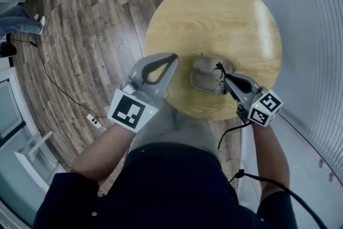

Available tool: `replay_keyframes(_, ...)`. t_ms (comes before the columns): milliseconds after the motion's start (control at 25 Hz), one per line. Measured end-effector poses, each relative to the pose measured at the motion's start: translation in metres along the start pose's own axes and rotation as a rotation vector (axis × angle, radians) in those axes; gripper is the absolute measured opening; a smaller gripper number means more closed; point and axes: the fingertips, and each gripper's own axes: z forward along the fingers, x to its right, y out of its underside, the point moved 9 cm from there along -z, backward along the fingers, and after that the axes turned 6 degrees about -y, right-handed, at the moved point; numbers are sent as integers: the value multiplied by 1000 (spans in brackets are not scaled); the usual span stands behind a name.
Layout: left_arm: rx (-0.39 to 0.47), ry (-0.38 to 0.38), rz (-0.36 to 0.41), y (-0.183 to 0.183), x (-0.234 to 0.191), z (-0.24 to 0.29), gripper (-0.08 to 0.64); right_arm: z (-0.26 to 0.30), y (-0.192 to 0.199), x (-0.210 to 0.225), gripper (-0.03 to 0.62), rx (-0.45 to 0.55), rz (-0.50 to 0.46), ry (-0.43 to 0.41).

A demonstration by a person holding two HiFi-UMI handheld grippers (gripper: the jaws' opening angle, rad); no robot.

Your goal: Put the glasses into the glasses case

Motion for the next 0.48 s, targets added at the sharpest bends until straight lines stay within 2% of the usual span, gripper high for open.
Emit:
replay_keyframes(280,-17,-33,-6,4,-11,-8,0,13,-6,10,32,-113,-52,-55)
replay_keyframes(480,-15,-58,-15,5,-15,-12,0,17,-18,15,32,-200,-114,-131)
